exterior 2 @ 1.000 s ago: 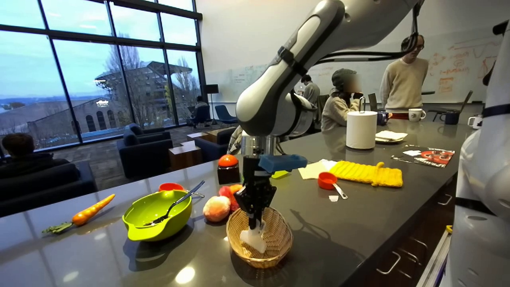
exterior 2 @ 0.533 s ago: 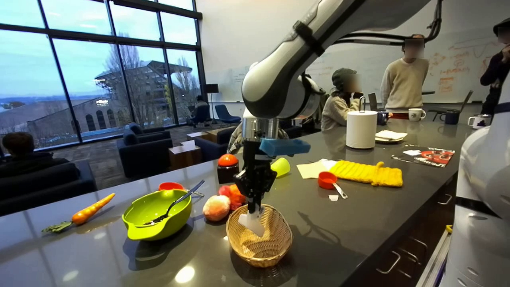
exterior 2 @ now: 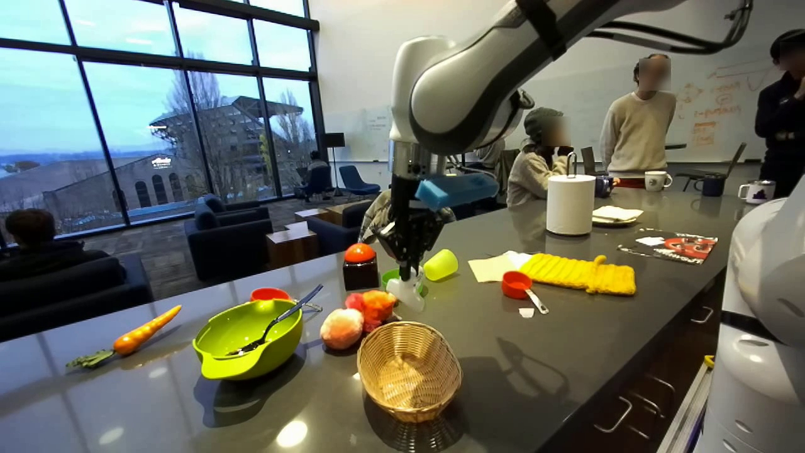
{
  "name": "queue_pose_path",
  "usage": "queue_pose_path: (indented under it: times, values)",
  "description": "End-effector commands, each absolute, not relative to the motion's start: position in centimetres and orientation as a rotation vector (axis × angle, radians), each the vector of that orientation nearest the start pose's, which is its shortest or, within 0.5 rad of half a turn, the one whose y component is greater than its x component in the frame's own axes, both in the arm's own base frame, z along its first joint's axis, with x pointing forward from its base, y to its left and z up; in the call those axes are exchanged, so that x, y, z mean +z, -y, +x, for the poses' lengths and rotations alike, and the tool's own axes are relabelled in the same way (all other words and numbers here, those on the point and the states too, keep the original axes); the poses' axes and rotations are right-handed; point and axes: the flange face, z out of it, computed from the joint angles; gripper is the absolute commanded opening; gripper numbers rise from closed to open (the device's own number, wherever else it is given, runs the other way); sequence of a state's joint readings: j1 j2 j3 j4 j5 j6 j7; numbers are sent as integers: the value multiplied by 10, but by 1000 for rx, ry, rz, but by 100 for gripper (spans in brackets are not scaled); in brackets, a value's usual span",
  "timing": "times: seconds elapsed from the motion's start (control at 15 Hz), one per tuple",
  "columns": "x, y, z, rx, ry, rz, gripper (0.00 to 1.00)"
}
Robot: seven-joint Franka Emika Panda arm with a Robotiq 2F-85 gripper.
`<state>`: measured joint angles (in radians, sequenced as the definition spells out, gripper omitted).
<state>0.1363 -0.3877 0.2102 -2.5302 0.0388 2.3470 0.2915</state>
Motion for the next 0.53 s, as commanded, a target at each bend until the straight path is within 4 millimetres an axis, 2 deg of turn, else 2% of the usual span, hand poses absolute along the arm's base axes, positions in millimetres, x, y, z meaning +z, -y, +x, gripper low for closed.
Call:
queue_pose_path:
  times: [0.0, 0.47]
  values:
    - [453, -141, 428, -442, -22, -3216, 4]
    - [472, -119, 490, -569, -38, -3409, 4]
